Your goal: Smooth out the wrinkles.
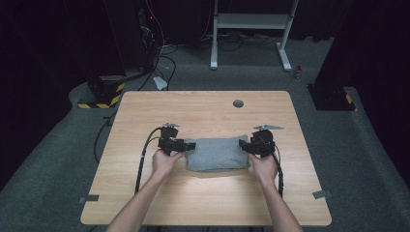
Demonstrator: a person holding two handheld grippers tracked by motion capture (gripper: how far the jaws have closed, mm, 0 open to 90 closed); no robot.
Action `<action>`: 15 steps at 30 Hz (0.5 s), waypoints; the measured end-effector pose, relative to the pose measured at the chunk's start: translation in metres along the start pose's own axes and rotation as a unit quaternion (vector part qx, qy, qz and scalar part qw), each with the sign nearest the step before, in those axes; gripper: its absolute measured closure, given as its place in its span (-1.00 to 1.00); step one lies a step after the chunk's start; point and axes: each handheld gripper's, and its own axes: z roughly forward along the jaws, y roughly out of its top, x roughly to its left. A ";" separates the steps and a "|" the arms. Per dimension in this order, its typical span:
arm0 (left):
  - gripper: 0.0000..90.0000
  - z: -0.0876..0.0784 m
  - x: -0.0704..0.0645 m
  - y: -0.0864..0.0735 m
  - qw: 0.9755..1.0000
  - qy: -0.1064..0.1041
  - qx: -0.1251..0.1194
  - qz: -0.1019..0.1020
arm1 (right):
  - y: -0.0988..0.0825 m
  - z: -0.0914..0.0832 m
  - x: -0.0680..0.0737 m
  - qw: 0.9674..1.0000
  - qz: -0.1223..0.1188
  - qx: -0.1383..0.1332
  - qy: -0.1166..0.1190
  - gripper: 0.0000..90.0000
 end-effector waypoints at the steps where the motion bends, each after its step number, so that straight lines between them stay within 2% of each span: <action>1: -0.27 0.003 0.000 0.001 1.000 -0.003 0.001 -0.007 | 0.000 0.002 0.000 1.000 0.005 0.003 0.002 -0.02; 6: -0.16 0.013 -0.003 0.006 1.000 -0.003 0.007 -0.005 | 0.001 0.011 0.002 1.000 0.005 0.012 0.008 0.18; 9: 0.08 0.015 -0.004 0.007 1.000 -0.015 0.003 -0.012 | 0.001 0.013 0.002 1.000 0.003 0.014 0.015 0.41; 12: 0.36 0.015 -0.004 0.007 1.000 -0.014 0.005 -0.003 | 0.001 0.013 0.003 1.000 -0.012 0.017 0.020 0.66; 15: 0.68 0.013 -0.005 0.007 1.000 -0.011 0.000 0.000 | 0.001 0.010 0.004 0.999 -0.024 0.010 0.024 0.75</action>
